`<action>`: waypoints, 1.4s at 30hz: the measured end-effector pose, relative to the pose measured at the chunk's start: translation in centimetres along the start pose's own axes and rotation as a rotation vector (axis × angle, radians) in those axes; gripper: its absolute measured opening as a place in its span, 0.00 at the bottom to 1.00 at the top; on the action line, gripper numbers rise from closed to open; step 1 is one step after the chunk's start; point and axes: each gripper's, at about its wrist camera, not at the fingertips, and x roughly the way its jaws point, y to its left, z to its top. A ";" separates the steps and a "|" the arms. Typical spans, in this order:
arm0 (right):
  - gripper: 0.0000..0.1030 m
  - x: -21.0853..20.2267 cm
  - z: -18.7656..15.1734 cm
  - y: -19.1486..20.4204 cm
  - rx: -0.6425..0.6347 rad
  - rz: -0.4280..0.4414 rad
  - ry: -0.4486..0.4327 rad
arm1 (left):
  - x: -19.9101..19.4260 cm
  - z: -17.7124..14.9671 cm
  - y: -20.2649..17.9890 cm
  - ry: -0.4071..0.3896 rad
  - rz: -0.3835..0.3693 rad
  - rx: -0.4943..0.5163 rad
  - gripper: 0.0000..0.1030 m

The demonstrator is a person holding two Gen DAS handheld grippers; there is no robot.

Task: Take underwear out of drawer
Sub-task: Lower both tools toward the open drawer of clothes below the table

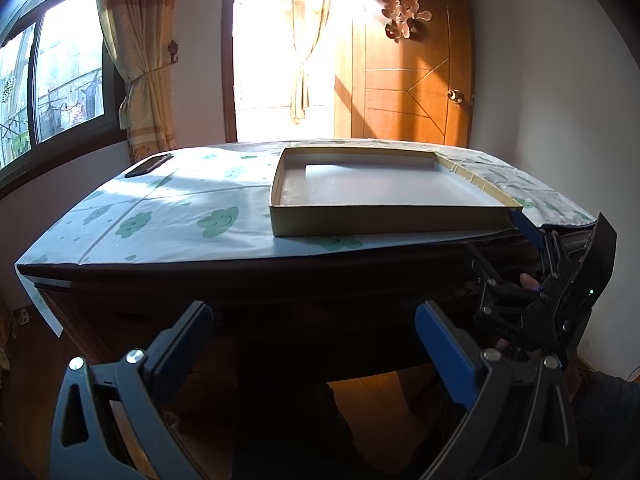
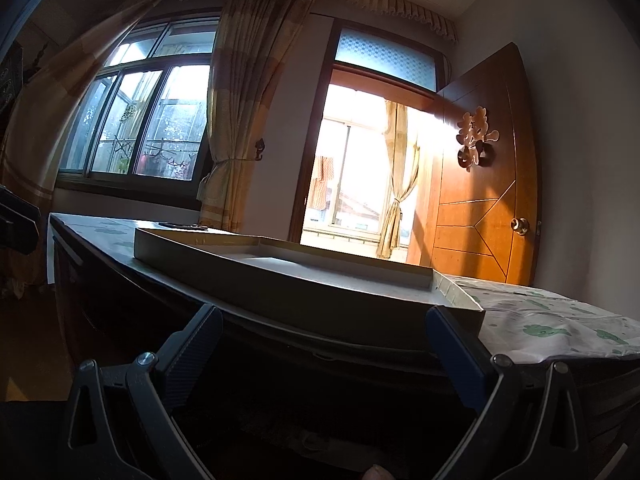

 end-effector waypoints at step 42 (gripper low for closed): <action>1.00 -1.2 -0.7 -0.8 -0.027 -0.004 0.056 | -0.3 0.1 0.2 0.004 -0.004 -0.013 1.00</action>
